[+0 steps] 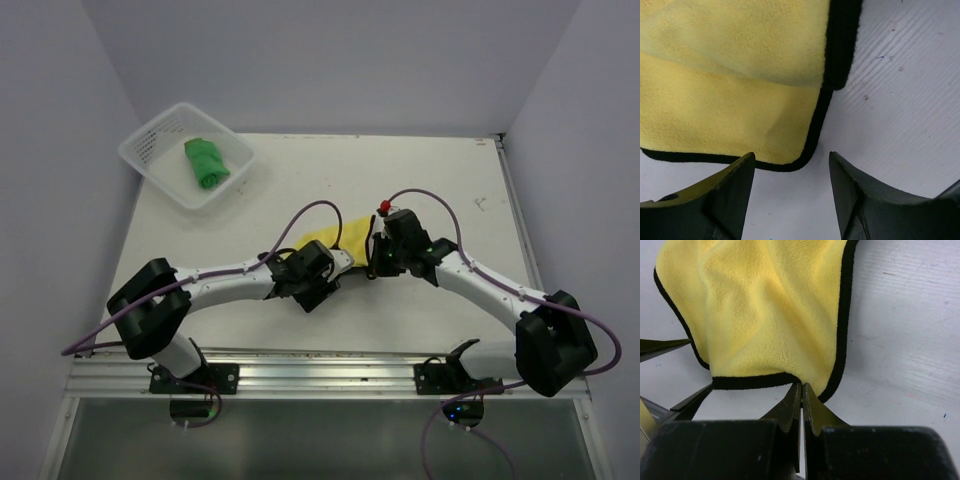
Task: Roll the towels
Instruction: Flatten the towel
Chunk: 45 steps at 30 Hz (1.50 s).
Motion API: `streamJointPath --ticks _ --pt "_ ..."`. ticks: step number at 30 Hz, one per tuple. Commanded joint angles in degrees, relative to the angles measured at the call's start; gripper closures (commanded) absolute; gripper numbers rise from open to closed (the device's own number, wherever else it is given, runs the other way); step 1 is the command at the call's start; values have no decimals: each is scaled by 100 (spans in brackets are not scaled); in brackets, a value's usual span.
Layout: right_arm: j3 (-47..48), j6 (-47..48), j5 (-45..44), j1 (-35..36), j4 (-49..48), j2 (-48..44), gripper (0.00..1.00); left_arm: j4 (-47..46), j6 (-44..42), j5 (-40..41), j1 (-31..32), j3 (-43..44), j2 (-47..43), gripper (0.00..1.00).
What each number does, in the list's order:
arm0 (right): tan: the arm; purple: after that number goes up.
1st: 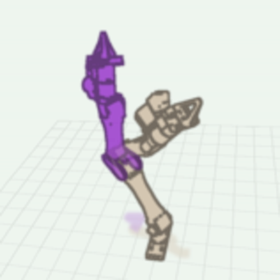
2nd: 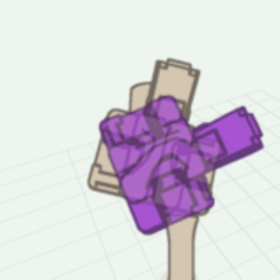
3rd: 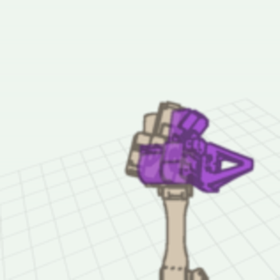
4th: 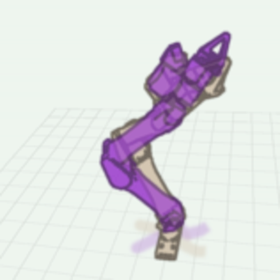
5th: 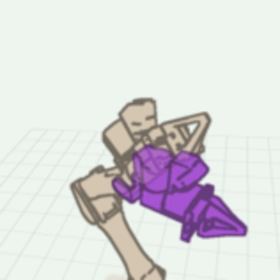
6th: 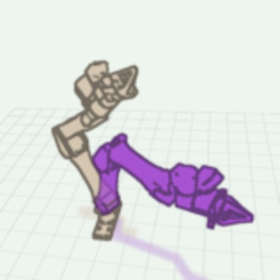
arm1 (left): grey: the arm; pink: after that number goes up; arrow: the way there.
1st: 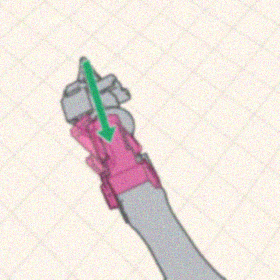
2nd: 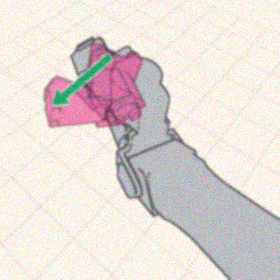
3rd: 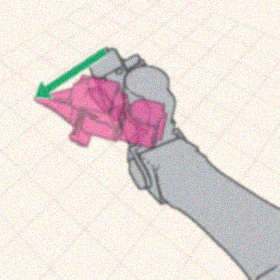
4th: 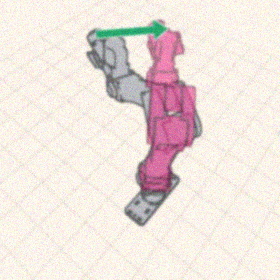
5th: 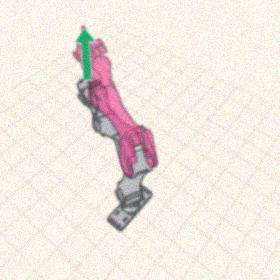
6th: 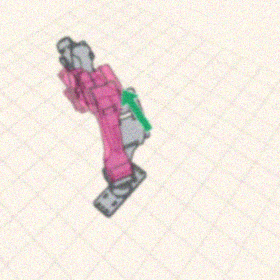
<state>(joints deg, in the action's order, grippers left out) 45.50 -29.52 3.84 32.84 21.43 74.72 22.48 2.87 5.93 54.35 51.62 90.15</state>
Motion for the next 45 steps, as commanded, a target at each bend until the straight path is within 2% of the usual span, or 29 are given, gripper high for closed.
streamJointPath --ticks 1,5,6,14,24,32,38,45 --pt "-32 130 196 -146 -43 -98 100 99 -418 -364 41 147 29 36" --pt "-41 166 284 -287 -51 -80 100 99 -560 -479 41 191 239 40" --pt "-49 166 310 -296 -60 -80 100 133 -577 -470 41 217 370 44" --pt "-120 192 416 -410 -121 -89 100 160 -753 -488 41 402 609 51" --pt "29 333 346 -410 36 -159 100 204 -727 -382 41 297 355 88" --pt "310 490 232 -410 370 -317 100 239 -534 -330 41 226 -93 99" --pt "662 912 38 -419 801 -615 100 134 -340 126 41 60 -865 100" --pt "978 1132 -322 -419 1371 -1143 100 283 371 979 23 24 -1728 100"
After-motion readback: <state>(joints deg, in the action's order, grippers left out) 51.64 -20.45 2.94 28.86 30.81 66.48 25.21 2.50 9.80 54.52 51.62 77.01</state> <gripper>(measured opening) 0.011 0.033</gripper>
